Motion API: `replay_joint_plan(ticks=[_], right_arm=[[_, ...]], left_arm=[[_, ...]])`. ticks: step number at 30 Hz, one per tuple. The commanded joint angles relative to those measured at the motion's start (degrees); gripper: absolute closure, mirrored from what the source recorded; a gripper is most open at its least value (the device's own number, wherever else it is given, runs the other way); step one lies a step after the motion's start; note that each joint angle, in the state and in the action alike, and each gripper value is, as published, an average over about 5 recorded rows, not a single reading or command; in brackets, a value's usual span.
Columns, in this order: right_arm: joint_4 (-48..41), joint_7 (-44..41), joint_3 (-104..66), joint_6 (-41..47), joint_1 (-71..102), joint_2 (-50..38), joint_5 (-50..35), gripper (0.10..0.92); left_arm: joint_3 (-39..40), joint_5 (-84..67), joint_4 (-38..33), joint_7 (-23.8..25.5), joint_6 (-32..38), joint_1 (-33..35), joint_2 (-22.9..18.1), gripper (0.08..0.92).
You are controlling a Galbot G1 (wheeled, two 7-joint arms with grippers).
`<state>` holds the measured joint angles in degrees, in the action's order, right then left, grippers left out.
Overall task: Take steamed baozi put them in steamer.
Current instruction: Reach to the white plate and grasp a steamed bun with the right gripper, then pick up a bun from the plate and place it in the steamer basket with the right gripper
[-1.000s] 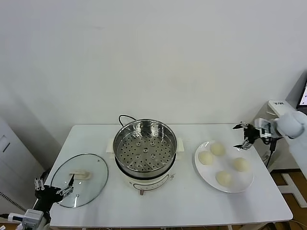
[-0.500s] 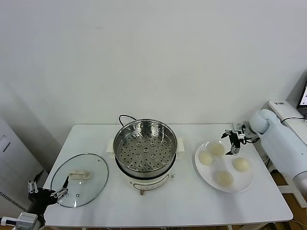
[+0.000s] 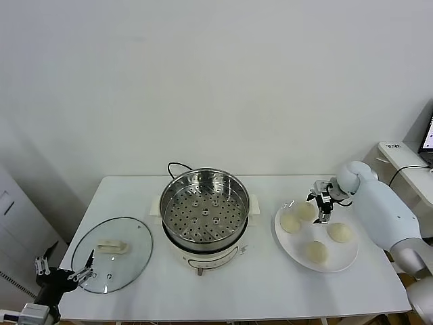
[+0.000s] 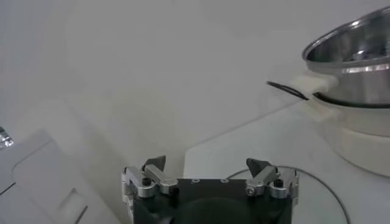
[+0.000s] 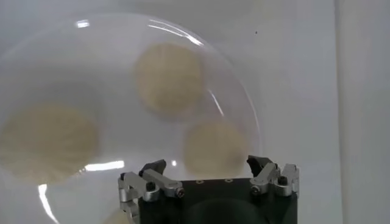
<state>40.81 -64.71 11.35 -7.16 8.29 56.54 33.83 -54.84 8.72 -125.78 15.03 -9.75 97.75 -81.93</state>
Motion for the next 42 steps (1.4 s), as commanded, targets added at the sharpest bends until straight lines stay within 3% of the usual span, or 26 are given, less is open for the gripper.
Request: replay_joint_plan(ticks=[1,12,17,24,29,35,42], right_arm=[[-2.3,1.1,-0.4,-0.3,-0.2,1.5,2.4,0.232],[-1.2,0.8,1.3,0.0,-0.9,0.7,1.3,0.518],[3.1,-0.5,9.3,-0.1,-6.5,-2.7,-6.9,0.634],[10.1,-3.5,30.9,-2.6,-25.0,-5.5,-24.8,0.651],[16.3,-4.5,43.8,-6.3,-39.1,-1.6,-33.1,0.652],[24.3,-4.4,49.8,-11.7,-44.8,7.7,-32.9,0.649],[28.7,-4.1,48.8,-18.0,-38.7,15.3,-22.2,0.649]], left_arm=[[-0.2,0.0,-0.1,0.0,0.0,0.2,0.0,0.177],[0.0,0.3,-0.1,0.0,0.1,0.2,-0.2,0.177],[-0.3,0.4,0.4,-0.2,1.0,0.3,0.0,0.177],[-2.0,-0.3,0.2,-0.2,1.9,0.7,0.4,0.177],[-2.3,-0.7,-0.5,-0.2,2.2,1.0,0.5,0.177],[-2.4,-1.1,-1.3,-0.1,2.7,1.5,0.3,0.177],[-3.2,-1.7,-2.1,0.1,3.8,2.6,0.7,0.177]])
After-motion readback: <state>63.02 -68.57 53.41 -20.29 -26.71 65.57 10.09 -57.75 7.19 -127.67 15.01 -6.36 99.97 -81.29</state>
